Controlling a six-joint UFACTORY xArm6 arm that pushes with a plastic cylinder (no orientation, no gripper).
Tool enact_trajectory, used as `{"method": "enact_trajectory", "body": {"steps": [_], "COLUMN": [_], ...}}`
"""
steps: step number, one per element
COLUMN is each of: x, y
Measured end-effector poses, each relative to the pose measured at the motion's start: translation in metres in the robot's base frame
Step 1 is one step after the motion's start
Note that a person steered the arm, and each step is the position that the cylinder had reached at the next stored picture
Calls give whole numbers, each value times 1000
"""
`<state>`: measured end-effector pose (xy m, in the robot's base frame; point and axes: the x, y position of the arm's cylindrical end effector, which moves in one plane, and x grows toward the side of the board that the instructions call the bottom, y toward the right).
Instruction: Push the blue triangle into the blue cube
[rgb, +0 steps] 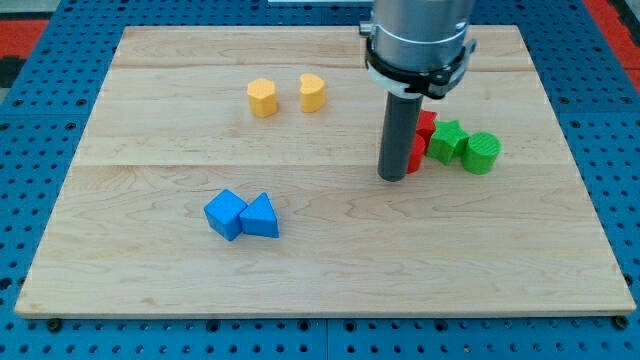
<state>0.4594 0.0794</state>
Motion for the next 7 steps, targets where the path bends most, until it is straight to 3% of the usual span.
{"method": "enact_trajectory", "body": {"steps": [7], "x": [2], "y": [-66]}}
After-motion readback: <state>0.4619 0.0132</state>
